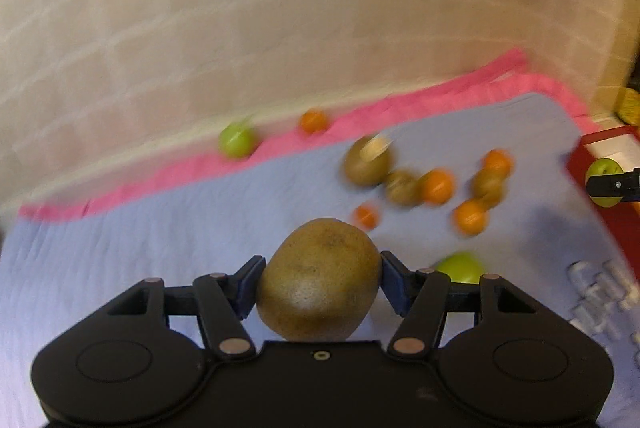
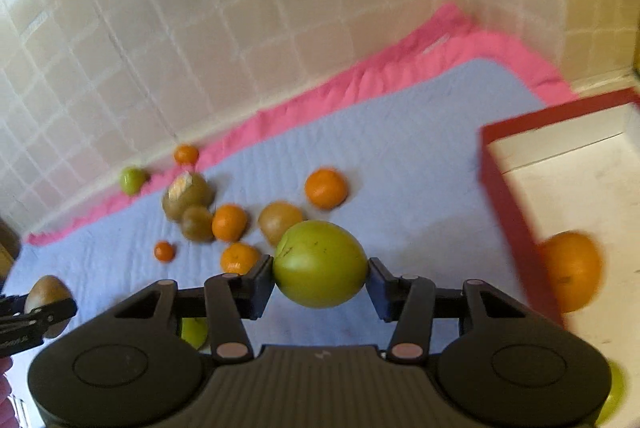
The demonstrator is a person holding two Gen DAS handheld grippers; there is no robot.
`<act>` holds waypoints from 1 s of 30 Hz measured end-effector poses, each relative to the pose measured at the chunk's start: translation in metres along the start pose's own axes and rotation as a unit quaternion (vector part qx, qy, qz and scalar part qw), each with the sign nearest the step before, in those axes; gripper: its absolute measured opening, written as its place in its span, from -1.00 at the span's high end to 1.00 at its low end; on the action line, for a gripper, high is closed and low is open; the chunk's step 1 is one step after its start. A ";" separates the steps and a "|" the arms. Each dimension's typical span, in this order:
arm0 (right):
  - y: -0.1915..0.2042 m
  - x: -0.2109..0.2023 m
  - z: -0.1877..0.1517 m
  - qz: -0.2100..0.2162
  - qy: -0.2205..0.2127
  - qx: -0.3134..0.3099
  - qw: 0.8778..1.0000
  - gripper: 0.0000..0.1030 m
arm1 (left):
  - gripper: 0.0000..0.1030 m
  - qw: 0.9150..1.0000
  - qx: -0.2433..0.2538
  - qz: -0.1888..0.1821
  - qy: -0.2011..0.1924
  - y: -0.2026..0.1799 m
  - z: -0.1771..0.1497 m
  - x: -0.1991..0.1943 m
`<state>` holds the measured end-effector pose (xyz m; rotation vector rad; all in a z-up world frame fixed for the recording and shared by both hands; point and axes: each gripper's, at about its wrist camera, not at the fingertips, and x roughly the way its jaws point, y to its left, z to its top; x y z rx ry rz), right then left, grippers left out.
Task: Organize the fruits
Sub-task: 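Carry the kiwi and green apple to the red box and release them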
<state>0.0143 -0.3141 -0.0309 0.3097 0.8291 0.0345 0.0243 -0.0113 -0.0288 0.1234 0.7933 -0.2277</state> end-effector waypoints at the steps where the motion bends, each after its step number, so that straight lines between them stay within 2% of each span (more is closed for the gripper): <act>1: -0.009 -0.012 0.003 -0.005 -0.011 0.004 1.000 0.00 | -0.41 1.000 0.010 -0.012 -0.007 -0.010 0.010 -0.001; 4: -0.039 -0.048 0.012 -0.034 -0.042 0.019 0.998 0.00 | -0.41 0.997 0.043 -0.054 -0.028 -0.047 0.037 0.000; 7: -0.078 -0.080 0.016 -0.082 -0.061 0.034 0.994 0.00 | -0.41 0.991 0.075 -0.104 -0.042 -0.093 0.064 0.006; 11: -0.130 -0.110 0.016 -0.141 -0.072 0.066 0.985 0.00 | -0.42 0.978 0.116 -0.166 -0.045 -0.160 0.092 0.018; 16: -0.182 -0.139 0.011 -0.175 -0.093 0.116 0.973 0.00 | -0.42 0.960 0.152 -0.232 -0.039 -0.232 0.122 0.033; 23: -0.212 -0.168 0.002 -0.194 -0.109 0.126 0.967 0.00 | -0.42 0.938 0.195 -0.280 -0.059 -0.306 0.144 0.038; 27: -0.216 -0.163 0.001 -0.191 -0.097 0.126 0.969 0.00 | -0.42 0.931 0.211 -0.292 -0.056 -0.335 0.146 0.046; 30: -0.218 -0.154 -0.002 -0.184 -0.082 0.122 0.972 -0.01 | -0.42 0.928 0.217 -0.300 -0.039 -0.348 0.145 0.058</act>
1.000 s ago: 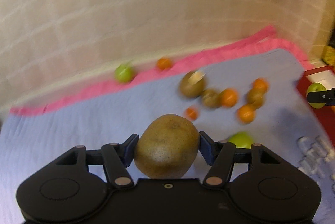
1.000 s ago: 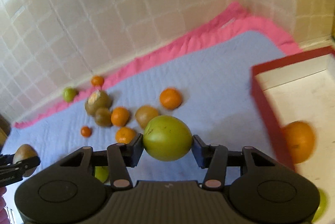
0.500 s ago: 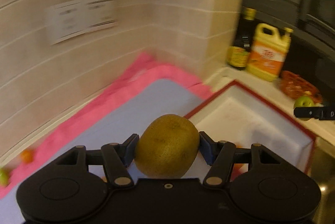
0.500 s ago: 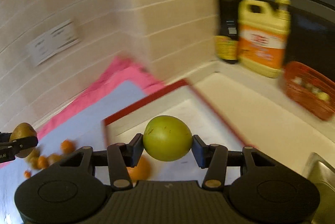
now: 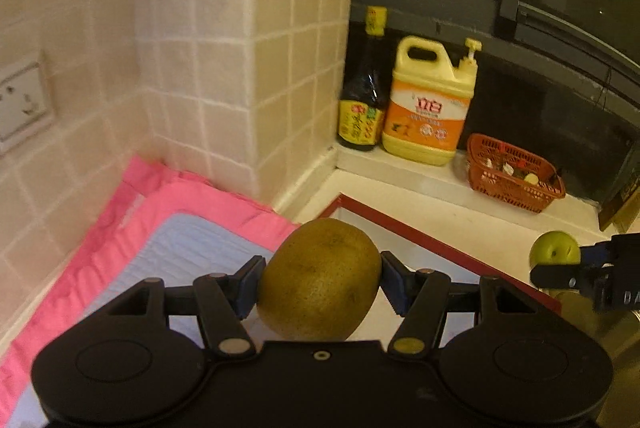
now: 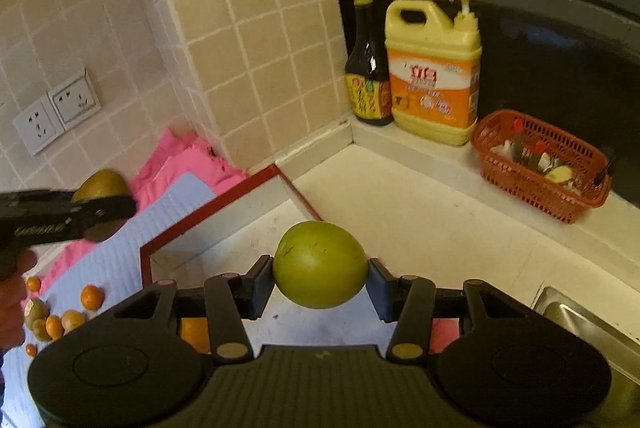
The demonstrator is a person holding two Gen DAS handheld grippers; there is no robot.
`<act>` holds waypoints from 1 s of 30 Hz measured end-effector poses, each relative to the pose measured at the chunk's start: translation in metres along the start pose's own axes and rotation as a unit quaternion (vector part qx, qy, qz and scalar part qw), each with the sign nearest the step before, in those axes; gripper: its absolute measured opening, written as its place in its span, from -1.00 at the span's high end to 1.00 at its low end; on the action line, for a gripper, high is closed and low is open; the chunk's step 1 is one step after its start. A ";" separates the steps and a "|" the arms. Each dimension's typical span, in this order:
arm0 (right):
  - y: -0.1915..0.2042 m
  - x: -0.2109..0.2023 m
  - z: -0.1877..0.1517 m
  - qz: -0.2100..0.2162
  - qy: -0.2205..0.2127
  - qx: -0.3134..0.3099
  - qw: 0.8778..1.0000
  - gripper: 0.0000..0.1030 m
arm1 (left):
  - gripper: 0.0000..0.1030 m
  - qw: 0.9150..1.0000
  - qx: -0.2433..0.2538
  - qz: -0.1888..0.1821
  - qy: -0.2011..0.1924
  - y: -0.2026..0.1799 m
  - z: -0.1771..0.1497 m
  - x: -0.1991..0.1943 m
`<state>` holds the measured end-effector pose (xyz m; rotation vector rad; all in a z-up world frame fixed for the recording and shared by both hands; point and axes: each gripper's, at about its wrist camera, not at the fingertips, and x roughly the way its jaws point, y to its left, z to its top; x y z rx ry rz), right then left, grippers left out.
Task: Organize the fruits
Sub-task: 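Carry the kiwi and green apple to the red box and release them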
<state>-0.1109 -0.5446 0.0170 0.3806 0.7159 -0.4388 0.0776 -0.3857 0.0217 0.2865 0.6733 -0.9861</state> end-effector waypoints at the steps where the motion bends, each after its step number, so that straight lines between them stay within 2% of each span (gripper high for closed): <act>1: 0.001 0.003 -0.001 0.002 0.005 -0.003 1.000 -0.01 | -0.42 1.000 0.000 -0.003 0.006 0.000 -0.001 0.005; 9: 0.012 0.042 -0.013 0.013 0.059 -0.022 0.998 -0.01 | -0.42 0.996 -0.005 -0.026 0.080 0.017 -0.013 0.068; 13: 0.015 0.061 -0.019 0.012 0.085 -0.032 0.996 -0.01 | -0.42 0.993 -0.013 -0.022 0.112 0.025 -0.025 0.093; 21: 0.014 0.086 -0.027 0.007 0.123 -0.026 0.992 -0.01 | -0.42 0.990 -0.013 -0.008 0.142 0.036 -0.038 0.118; 30: 0.017 0.101 -0.033 0.004 0.150 -0.037 0.988 -0.01 | -0.42 0.988 -0.008 0.003 0.153 0.040 -0.045 0.127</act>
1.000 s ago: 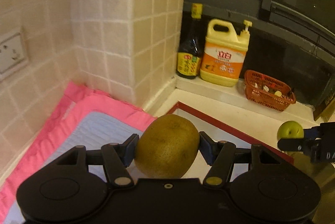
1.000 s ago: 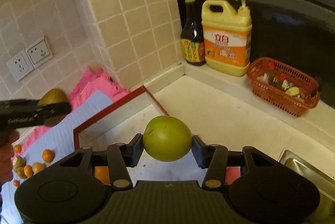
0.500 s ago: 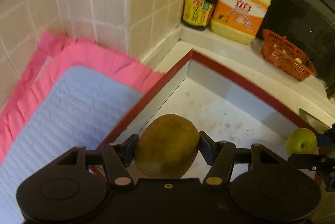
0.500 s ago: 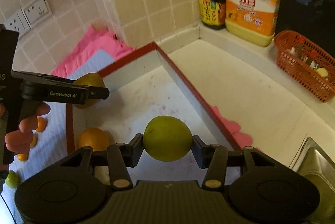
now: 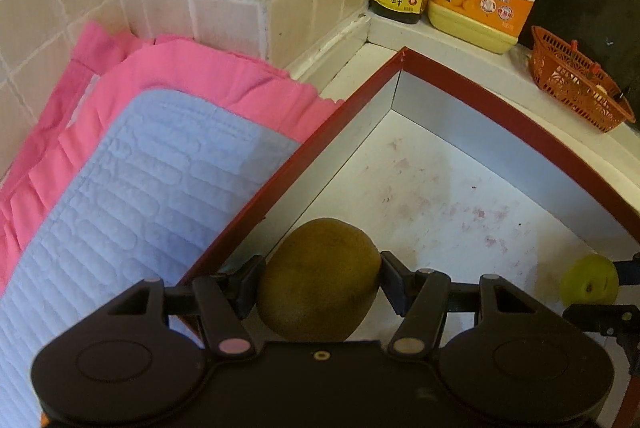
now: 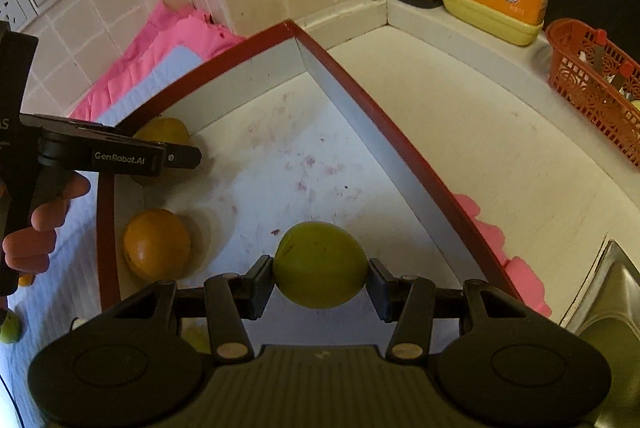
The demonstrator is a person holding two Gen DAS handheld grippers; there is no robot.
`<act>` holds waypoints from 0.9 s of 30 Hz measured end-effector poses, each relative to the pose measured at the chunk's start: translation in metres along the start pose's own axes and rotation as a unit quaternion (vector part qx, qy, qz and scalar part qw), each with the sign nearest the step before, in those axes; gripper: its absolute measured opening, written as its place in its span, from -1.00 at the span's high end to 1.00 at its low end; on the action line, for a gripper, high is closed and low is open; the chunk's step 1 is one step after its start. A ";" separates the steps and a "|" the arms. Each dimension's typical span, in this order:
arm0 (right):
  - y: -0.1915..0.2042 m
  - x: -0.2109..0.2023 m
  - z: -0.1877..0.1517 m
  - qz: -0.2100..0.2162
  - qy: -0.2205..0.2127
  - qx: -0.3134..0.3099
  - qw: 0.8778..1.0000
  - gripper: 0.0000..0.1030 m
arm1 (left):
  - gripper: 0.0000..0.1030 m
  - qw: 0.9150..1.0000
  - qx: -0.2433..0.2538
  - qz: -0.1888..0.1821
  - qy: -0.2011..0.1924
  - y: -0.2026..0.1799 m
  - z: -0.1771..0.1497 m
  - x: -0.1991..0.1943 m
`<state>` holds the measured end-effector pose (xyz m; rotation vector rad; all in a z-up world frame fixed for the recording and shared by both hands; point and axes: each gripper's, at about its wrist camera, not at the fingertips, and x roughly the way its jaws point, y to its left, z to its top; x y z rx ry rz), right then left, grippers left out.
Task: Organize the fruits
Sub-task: 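Carry the kiwi and green apple to the red box and release them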
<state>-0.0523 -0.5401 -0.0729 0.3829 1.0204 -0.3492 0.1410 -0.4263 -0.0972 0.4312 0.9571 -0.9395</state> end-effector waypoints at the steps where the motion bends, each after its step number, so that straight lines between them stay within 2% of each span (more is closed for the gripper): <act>1: -0.001 0.001 0.001 0.000 0.002 0.000 1.000 -0.01 | -0.42 1.000 0.002 0.002 0.001 0.000 0.000 0.000; 15: -0.002 -0.002 -0.001 0.004 0.006 -0.004 1.000 -0.01 | -0.48 1.000 0.011 0.009 -0.001 -0.006 0.000 -0.001; 17: -0.001 -0.003 -0.003 0.006 0.012 -0.007 1.000 -0.01 | -0.48 1.000 0.011 0.004 -0.013 -0.006 0.001 -0.010; 21: 0.000 -0.015 -0.010 0.013 0.017 -0.014 1.000 -0.01 | -0.49 0.999 0.015 0.018 -0.032 -0.005 0.001 -0.031; 25: -0.006 -0.048 -0.020 0.028 -0.005 -0.006 1.000 -0.02 | -0.50 0.998 0.003 0.027 -0.058 0.001 -0.006 -0.064; 27: -0.011 -0.065 -0.025 0.021 -0.020 -0.003 1.000 -0.02 | -0.50 0.997 -0.001 0.029 -0.075 0.004 -0.012 -0.084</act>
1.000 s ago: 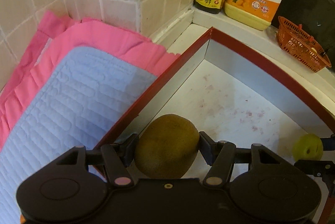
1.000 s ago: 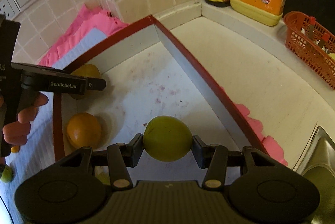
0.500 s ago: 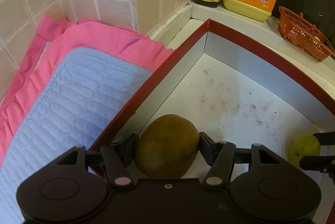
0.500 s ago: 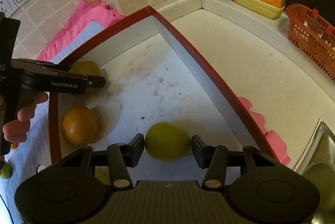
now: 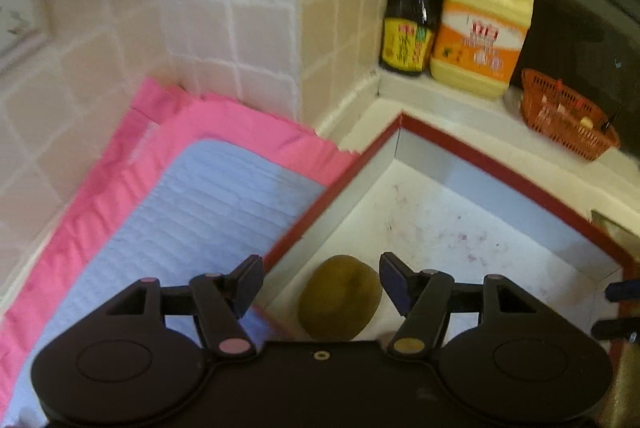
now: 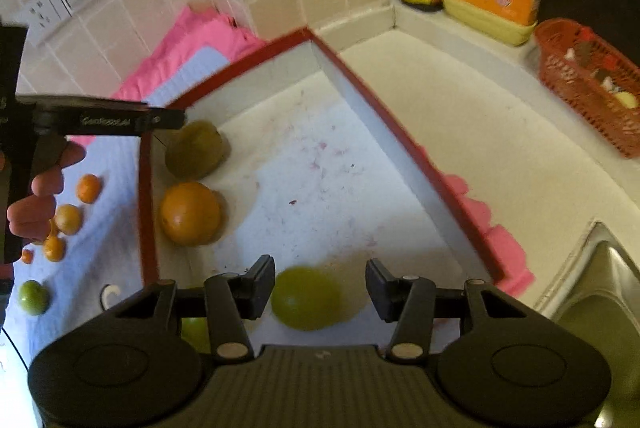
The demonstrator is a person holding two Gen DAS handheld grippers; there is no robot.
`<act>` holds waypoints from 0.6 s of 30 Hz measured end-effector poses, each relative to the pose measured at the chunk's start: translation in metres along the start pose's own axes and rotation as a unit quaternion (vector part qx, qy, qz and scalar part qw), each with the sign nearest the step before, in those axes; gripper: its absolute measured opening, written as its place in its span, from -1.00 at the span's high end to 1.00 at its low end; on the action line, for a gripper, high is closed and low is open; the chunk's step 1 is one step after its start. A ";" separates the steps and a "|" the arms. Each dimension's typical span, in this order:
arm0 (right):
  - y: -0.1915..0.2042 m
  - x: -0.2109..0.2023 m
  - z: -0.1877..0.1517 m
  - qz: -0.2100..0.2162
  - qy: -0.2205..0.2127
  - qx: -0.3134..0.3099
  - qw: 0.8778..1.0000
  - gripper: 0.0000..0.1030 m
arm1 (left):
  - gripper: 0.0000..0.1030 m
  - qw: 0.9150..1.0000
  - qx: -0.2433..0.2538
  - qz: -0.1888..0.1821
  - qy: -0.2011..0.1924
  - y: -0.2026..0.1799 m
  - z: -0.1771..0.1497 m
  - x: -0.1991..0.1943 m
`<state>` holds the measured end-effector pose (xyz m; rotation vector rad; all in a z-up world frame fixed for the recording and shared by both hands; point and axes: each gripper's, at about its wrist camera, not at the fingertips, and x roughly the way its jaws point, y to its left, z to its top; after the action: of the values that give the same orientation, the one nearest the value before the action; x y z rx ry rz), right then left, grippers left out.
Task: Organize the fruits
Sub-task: 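Carry the kiwi and green apple to the red box and release them, then return both open tools over the remaining fruit on the mat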
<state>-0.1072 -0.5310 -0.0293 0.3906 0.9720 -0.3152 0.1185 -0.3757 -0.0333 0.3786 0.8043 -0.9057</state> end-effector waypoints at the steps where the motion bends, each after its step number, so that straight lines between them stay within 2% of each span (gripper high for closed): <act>1: -0.001 -0.007 -0.001 -0.006 -0.007 0.002 1.000 -0.02 | -0.51 1.000 -0.001 0.002 -0.009 0.001 -0.001 -0.010; 9: -0.006 -0.047 -0.002 -0.016 -0.057 0.013 0.998 -0.02 | -0.51 0.997 -0.015 0.030 -0.065 0.012 -0.019 -0.084; 18: 0.043 -0.043 0.007 0.032 -0.062 -0.035 0.997 -0.04 | -0.52 0.993 -0.063 0.065 -0.075 0.033 -0.075 -0.141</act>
<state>-0.1066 -0.4926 0.0185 0.3347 0.8458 -0.2437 0.0607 -0.2339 0.0227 0.2464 0.6862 -0.7490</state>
